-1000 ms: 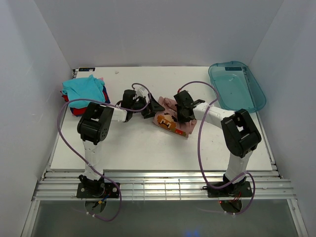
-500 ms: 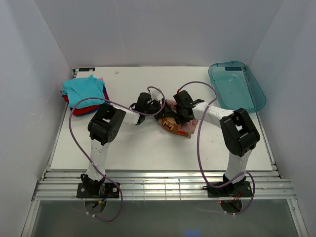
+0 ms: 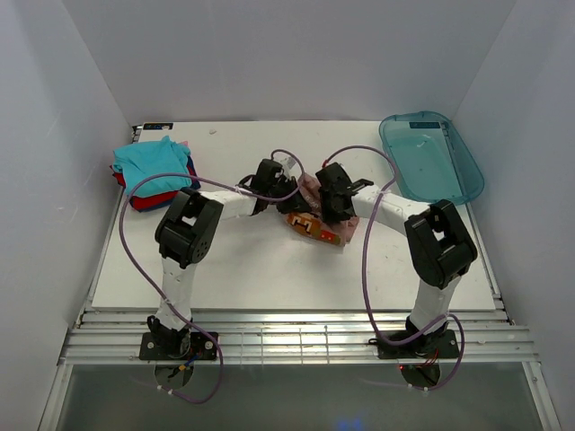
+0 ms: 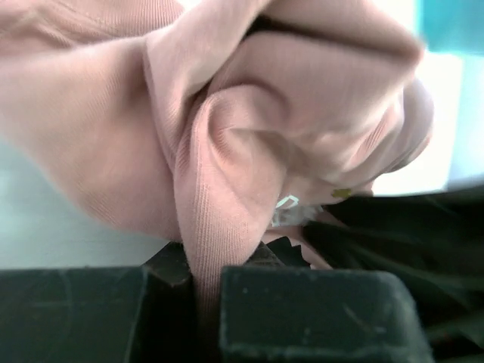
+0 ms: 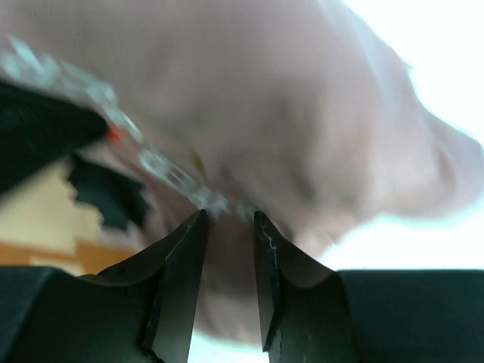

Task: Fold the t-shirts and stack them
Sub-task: Neatly place the folded tshirt to the corner

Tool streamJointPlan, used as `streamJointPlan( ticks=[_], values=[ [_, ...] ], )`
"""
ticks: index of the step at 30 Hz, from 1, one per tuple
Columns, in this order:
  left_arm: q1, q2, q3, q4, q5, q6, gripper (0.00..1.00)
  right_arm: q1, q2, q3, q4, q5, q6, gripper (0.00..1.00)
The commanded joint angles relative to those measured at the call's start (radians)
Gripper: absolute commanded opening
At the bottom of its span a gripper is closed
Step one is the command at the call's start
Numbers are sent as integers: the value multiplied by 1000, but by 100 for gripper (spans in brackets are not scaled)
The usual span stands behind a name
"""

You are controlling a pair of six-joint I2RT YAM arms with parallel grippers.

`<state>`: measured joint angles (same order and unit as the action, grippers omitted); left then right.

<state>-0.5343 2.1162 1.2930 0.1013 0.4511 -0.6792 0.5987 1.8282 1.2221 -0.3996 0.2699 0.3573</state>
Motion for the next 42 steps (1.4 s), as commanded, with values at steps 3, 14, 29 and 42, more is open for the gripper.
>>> streamJointPlan(
  ticks=[3,14,29,42],
  values=[
    [77,-177,234,-459,-334,266,0,7,-136,25,-68,49,-17,38],
    [221,-268,529,-765,-552,431,0,9,-265,-101,-56,23,11,41],
    [531,-381,581,-815,-566,468,0,19,-354,-300,16,-38,48,41],
    [781,-369,526,-746,-453,443,0,32,-403,-343,15,-46,63,41]
  ],
)
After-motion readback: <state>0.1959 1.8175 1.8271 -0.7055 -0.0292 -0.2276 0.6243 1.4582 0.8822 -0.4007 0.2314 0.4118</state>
